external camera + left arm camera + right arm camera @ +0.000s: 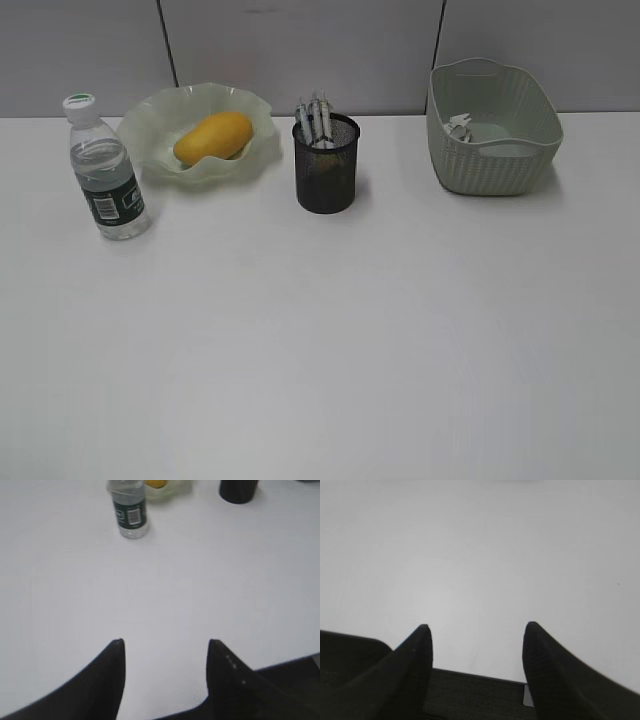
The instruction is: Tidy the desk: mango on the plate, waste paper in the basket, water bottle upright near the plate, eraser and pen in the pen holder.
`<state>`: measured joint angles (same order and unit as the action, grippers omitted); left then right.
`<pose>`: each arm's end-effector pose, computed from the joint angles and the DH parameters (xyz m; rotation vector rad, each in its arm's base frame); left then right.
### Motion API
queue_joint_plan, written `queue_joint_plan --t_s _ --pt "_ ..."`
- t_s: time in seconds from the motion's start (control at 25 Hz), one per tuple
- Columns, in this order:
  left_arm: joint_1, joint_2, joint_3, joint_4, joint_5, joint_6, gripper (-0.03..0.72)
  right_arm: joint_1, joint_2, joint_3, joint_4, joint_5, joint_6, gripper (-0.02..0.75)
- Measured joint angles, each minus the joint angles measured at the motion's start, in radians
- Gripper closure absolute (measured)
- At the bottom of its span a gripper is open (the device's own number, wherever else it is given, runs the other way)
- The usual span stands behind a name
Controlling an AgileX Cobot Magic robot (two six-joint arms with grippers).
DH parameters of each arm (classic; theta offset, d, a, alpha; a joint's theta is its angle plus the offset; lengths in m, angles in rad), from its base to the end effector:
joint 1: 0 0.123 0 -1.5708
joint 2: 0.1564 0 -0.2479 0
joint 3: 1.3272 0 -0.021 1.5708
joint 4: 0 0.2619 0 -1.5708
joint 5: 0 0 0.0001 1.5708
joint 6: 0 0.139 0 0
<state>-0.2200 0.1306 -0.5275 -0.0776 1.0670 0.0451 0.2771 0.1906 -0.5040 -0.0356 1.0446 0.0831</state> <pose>0.0956 -0.0311 0.2574 0.2842 2.1386 -0.1962 0.1079 0.0262 0.2453 -0.2176 2.2079 0.1552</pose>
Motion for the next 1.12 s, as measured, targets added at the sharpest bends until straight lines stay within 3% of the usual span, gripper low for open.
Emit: queue_joint_plan --t_s 0.16,0.32,1.12 --pt "0.128 -0.05 0.0 0.0 0.0 0.0 0.293 -0.156 -0.059 0.0 0.0 0.0 0.0 0.279" --pt "0.198 -0.097 0.0 0.0 0.001 0.0 0.295 -0.252 -0.138 0.0 0.0 0.001 0.0 0.279" --pt "0.207 -0.138 0.0 0.0 0.0 -0.001 0.404 -0.261 -0.199 0.0 0.006 0.001 0.0 0.279"
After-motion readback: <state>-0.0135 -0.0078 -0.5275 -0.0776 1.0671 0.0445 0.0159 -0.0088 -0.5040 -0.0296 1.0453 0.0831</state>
